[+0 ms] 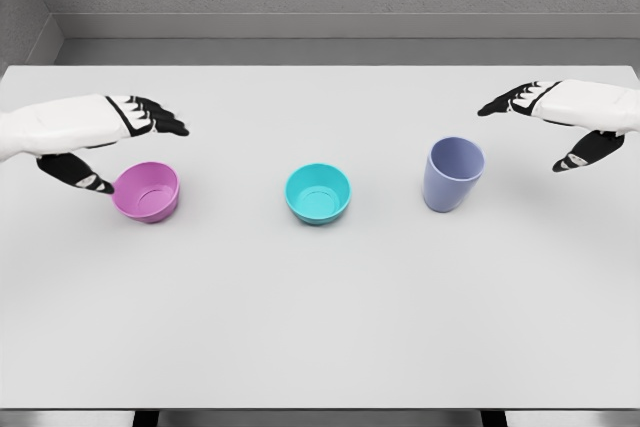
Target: Stacking bowl and cup with both arms
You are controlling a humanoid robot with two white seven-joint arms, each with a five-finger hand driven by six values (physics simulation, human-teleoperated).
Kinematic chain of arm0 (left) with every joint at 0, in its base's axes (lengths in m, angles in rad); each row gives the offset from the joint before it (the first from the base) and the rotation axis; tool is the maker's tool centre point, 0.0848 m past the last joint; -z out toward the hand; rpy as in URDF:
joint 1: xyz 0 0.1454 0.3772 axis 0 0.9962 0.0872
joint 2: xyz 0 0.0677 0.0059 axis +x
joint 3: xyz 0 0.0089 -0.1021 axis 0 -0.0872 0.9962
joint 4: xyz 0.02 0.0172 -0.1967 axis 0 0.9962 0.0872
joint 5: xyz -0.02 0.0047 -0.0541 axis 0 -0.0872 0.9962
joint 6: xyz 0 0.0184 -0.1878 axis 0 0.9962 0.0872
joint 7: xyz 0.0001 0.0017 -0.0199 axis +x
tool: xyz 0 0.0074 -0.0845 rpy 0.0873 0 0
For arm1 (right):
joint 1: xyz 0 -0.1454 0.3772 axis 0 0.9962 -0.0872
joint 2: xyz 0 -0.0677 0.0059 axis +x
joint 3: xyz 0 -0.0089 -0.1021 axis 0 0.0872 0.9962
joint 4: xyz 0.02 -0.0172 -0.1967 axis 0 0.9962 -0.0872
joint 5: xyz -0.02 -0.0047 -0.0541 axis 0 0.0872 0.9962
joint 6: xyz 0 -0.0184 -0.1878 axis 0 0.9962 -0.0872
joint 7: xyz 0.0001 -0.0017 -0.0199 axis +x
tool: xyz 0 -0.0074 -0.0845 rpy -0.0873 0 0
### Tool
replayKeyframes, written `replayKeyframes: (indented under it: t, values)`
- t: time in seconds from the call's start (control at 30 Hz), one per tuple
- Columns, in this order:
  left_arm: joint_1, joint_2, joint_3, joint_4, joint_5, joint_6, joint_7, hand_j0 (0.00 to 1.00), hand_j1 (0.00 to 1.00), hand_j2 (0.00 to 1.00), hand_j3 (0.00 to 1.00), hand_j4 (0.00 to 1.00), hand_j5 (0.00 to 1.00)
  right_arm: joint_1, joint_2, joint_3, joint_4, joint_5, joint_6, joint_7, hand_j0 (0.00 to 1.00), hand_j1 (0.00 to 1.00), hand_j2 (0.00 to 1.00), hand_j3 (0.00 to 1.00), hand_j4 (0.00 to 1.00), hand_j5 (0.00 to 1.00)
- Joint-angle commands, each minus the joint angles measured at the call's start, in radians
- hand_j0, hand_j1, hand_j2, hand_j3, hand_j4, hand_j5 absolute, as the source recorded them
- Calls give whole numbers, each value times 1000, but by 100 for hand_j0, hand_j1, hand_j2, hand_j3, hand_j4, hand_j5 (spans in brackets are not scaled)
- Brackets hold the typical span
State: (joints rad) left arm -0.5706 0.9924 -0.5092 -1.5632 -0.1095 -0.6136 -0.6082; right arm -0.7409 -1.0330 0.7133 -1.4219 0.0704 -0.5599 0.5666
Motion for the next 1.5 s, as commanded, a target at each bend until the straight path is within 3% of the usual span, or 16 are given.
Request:
replayKeyframes:
  t: [0.0,0.17,0.23,0.27,0.43,0.53,0.87,1.0,1.13,1.47]
  values:
    - [0,0,4,2,-108,3,-3,100,100,100,100,100,100,0,2,2,0,-6,3,-17,100,100,100,100,100,100]
    - [3,-1,14,22,-142,3,-3,100,100,100,100,100,100,-2,-2,3,-2,-4,1,-25,100,100,100,100,100,100]
    - [2,-34,15,43,-180,3,-3,100,100,100,100,100,100,0,-9,15,0,6,8,-151,100,100,100,100,100,100]
    - [3,-49,12,45,-183,3,-3,100,100,100,100,100,100,0,-12,21,-2,6,6,-152,100,100,100,100,100,100]
    - [3,-78,14,114,-240,3,-3,100,100,100,100,100,100,-2,-33,25,0,6,6,-143,100,100,100,100,100,100]
    - [5,-90,9,115,-242,3,-3,100,100,100,100,100,100,-11,-33,29,-8,8,8,-133,100,100,100,100,100,100]
    - [11,-90,8,138,-256,3,-3,100,100,100,100,100,100,-37,56,44,-6,11,9,-13,100,100,100,100,100,100]
    - [12,-95,6,137,-295,3,-3,100,100,100,100,100,100,-44,62,63,-9,11,6,-13,100,100,100,100,100,100]
    - [14,-113,4,135,-295,3,-3,100,100,100,100,100,100,-51,100,74,-8,11,6,-4,100,100,100,100,100,100]
    - [25,-126,4,138,-300,3,-3,100,100,100,100,100,100,-66,125,126,-8,12,5,-2,100,100,100,100,100,100]
